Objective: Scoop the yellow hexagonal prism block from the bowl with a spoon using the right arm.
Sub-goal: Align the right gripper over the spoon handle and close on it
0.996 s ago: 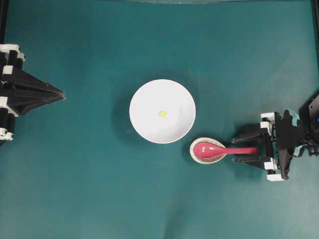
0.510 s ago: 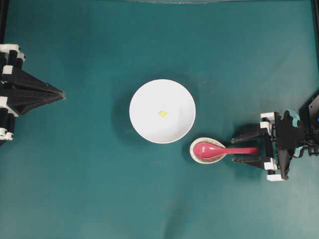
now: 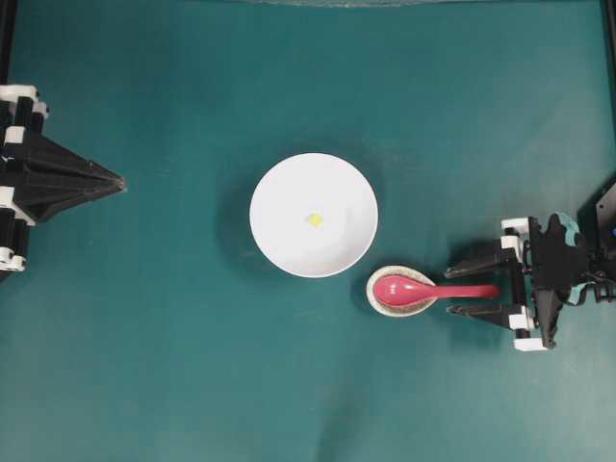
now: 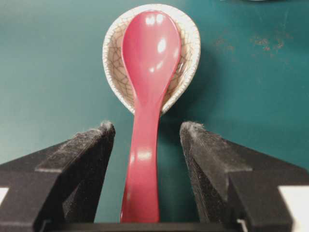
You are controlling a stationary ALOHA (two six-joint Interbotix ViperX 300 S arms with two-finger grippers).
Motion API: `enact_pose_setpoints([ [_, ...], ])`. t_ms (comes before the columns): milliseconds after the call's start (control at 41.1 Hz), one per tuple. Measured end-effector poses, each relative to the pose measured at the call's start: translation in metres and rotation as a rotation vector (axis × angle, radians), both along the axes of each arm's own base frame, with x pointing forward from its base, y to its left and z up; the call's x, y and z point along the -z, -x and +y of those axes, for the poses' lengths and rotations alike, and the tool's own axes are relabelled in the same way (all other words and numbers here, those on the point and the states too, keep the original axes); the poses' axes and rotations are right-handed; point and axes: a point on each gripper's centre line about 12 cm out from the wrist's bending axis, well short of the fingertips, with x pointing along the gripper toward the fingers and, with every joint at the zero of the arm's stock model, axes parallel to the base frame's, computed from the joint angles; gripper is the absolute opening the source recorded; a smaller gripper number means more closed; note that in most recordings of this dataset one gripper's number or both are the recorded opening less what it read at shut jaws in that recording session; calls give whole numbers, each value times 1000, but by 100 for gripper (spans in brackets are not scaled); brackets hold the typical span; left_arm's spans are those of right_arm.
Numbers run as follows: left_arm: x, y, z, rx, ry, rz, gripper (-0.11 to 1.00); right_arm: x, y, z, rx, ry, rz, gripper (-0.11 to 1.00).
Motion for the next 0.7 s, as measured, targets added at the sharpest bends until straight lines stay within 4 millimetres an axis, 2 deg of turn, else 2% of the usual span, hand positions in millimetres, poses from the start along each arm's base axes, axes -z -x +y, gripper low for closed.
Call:
enact_pose_setpoints([
  [292,0,0,0,0,0,-2,3,-1,-1,1,1,-4,-4,60],
  [535,0,0,0,0,0,-2,3,-1,-2,1,1,-5,-5,45],
  [705,-1,1,0,0,0,-3,3,-1,-2,1,1,-5,-7,43],
])
